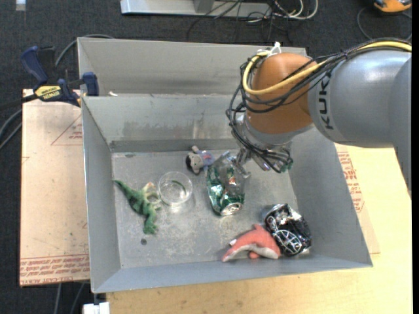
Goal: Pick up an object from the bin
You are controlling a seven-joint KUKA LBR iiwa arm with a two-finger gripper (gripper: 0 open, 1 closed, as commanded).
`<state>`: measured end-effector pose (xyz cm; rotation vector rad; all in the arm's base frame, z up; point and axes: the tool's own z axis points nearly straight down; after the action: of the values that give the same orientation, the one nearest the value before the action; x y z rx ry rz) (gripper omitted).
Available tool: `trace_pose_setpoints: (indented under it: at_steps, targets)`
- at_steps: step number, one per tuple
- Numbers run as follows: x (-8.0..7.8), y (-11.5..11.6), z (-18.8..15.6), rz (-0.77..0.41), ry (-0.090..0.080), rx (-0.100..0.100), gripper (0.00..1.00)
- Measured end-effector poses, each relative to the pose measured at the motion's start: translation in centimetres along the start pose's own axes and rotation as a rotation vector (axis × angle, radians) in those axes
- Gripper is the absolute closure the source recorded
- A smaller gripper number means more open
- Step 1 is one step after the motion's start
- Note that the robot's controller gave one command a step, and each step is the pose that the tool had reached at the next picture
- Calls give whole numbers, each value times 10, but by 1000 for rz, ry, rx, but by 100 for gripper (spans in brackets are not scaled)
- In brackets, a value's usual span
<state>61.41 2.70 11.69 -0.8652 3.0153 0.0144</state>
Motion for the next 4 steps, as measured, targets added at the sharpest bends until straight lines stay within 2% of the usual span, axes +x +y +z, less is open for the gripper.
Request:
trace_pose_setpoints:
  at_steps: [1,2,3,4]
  targets:
    - [20,-16,15,-279,-7,9,100]
    - [14,-14,19,-364,-9,10,100]
    - [25,-11,-69,-296,-4,3,100]
    - [27,-18,-131,-423,-16,15,100]
